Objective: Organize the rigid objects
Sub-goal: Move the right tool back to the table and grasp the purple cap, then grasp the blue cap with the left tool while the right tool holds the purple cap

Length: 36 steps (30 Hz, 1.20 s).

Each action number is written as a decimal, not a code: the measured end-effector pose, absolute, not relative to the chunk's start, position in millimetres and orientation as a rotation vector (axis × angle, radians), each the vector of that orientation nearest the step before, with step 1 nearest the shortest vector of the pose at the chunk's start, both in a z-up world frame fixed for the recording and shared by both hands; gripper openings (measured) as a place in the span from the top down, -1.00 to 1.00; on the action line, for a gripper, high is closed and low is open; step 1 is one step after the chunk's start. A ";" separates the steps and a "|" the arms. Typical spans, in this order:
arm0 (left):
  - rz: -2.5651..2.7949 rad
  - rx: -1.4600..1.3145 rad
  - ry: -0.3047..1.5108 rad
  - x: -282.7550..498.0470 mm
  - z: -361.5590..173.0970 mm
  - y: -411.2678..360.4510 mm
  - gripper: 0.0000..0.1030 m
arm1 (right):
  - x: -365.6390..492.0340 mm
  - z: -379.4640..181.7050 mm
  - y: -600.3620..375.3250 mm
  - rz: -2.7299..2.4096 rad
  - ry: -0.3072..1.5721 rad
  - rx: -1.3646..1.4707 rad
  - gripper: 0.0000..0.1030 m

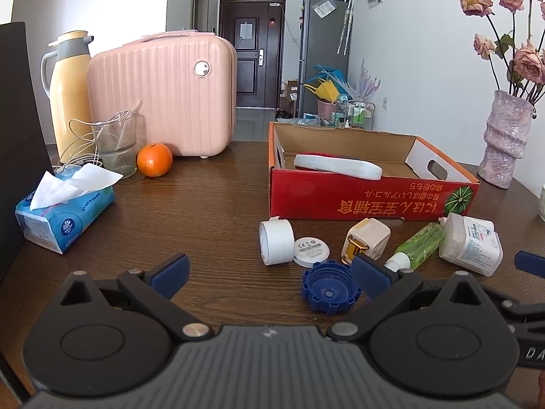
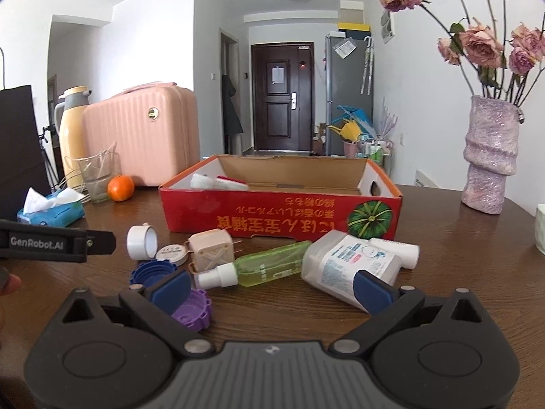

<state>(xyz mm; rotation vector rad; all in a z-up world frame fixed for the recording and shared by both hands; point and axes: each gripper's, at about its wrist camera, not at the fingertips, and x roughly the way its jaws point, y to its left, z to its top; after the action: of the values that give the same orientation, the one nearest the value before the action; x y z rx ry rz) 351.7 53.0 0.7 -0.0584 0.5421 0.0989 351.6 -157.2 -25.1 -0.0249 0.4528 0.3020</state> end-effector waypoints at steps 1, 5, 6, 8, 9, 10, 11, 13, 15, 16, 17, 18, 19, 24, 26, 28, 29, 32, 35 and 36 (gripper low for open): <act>0.099 -0.060 0.543 351.7 0.5 53.8 -1.00 | 351.2 -26.7 -153.6 0.310 0.460 -0.037 -0.93; 0.101 -0.063 0.551 353.4 -1.3 57.6 -1.00 | 352.3 -34.5 -139.1 0.344 0.496 -0.070 -0.81; 0.101 -0.064 0.555 354.0 -2.2 58.6 -1.00 | 352.9 -36.2 -135.5 0.352 0.505 -0.075 -0.79; 0.103 -0.065 0.561 354.9 -3.7 61.0 -1.00 | 354.6 -39.0 -128.9 0.370 0.521 -0.084 -0.66; 0.103 -0.066 0.563 355.4 -4.2 62.0 -1.00 | 356.0 -40.1 -125.9 0.379 0.530 -0.087 -0.61; 0.105 -0.067 0.564 355.5 -4.5 63.4 -1.00 | 357.4 -41.3 -122.7 0.385 0.537 -0.089 -0.61; 0.106 -0.067 0.565 355.6 -4.8 64.8 -1.00 | 358.0 -42.5 -119.3 0.391 0.542 -0.094 -0.60; 0.107 -0.068 0.565 355.3 -4.8 67.1 -1.00 | 360.3 -43.8 -112.6 0.403 0.550 -0.104 -0.49; 0.108 -0.067 0.566 355.4 -4.9 68.3 -1.00 | 363.4 -44.9 -106.7 0.414 0.562 -0.109 -0.45; 0.109 -0.066 0.567 355.6 -5.0 69.5 -1.00 | 365.5 -45.8 -103.7 0.416 0.568 -0.111 -0.43; 0.109 -0.067 0.567 355.8 -5.1 70.6 -1.00 | 367.6 -46.8 -101.1 0.418 0.576 -0.111 -0.42; 0.108 -0.067 0.568 356.0 -5.1 71.7 -1.00 | 369.5 -47.3 -98.9 0.420 0.582 -0.110 -0.39; 0.108 -0.066 0.569 355.8 -5.2 72.4 -1.00 | 371.2 -47.5 -97.0 0.425 0.585 -0.107 -0.36; 0.103 -0.070 0.566 355.1 -4.7 74.2 -1.00 | 378.4 -50.3 -85.7 0.433 0.617 -0.118 -0.05; 0.101 -0.070 0.564 354.5 -4.2 74.1 -1.00 | 377.0 -49.2 -85.6 0.441 0.617 -0.112 -0.04; 0.099 -0.071 0.562 354.1 -4.0 74.0 -1.00 | 374.5 -47.3 -87.8 0.437 0.603 -0.109 -0.04; 0.099 -0.071 0.561 354.1 -3.9 73.7 -1.00 | 374.0 -46.3 -88.9 0.434 0.598 -0.106 -0.04; 0.100 -0.070 0.561 353.9 -4.1 73.3 -1.00 | 373.6 -44.3 -91.8 0.428 0.589 -0.097 -0.04; 0.100 -0.069 0.561 353.9 -4.1 73.3 -1.00 | 372.5 -40.8 -94.7 0.424 0.572 -0.095 -0.04; 0.100 -0.069 0.561 354.0 -4.3 73.4 -1.00 | 371.9 -39.7 -95.7 0.420 0.566 -0.095 -0.04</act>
<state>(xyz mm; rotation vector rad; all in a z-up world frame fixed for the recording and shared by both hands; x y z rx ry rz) 354.0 73.4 -4.3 -0.0689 0.5610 0.1000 371.9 -95.7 -39.7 -0.0952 0.5656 0.4200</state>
